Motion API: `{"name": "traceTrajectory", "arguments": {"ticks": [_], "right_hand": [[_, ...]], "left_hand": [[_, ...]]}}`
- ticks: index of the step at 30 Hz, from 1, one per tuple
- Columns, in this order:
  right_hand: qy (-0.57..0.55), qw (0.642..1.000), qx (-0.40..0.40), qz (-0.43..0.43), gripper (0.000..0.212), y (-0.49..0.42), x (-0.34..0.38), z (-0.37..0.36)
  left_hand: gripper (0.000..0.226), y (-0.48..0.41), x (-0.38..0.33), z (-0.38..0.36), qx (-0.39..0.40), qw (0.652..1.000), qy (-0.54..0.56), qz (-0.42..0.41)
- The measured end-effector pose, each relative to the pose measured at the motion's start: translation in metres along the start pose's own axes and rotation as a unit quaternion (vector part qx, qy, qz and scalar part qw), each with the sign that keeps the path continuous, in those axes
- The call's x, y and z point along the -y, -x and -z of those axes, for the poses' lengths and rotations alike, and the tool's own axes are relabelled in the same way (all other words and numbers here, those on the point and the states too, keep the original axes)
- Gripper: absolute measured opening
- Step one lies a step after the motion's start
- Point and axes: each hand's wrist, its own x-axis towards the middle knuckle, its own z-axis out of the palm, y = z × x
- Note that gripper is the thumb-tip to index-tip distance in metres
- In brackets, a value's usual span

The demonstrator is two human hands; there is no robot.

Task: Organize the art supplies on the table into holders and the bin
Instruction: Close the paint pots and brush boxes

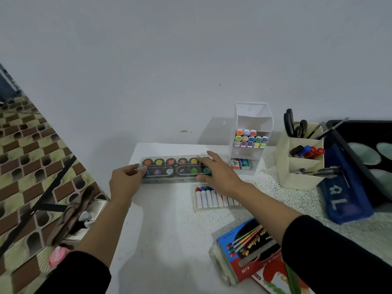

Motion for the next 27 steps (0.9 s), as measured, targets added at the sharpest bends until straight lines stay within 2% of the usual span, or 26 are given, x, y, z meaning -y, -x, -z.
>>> {"name": "traceTrajectory", "arguments": {"ticks": [3,6,9,12,17,22,27], "right_hand": [[-0.03,0.998,-0.04,-0.028,0.063,0.007,0.001,-0.005],[-0.03,0.996,-0.073,-0.051,0.059,0.016,0.006,-0.013],[-0.115,0.985,-0.099,-0.076,0.047,0.017,0.012,-0.01],[-0.189,0.967,-0.149,-0.086,0.033,0.014,0.014,-0.003],[-0.073,0.979,-0.149,-0.114,0.031,0.007,0.009,-0.012],[-0.065,0.98,-0.141,-0.124,0.03,0.0,0.004,-0.007],[-0.014,0.984,-0.134,-0.119,0.03,0.004,0.005,-0.002]], "left_hand": [[0.044,0.003,-0.004,-0.001,-0.009,1.0,-0.01,-0.003],[0.045,0.006,-0.006,-0.002,-0.015,1.0,-0.02,-0.006],[0.048,0.008,-0.006,-0.005,-0.021,1.0,-0.011,0.006],[0.059,0.008,-0.008,-0.012,-0.02,1.0,-0.015,0.015],[0.07,0.007,-0.007,-0.017,-0.031,0.999,-0.008,0.029],[0.053,0.001,-0.009,-0.017,-0.038,0.998,0.016,0.038],[0.05,0.001,-0.009,-0.02,-0.054,0.998,0.015,0.02]]}}
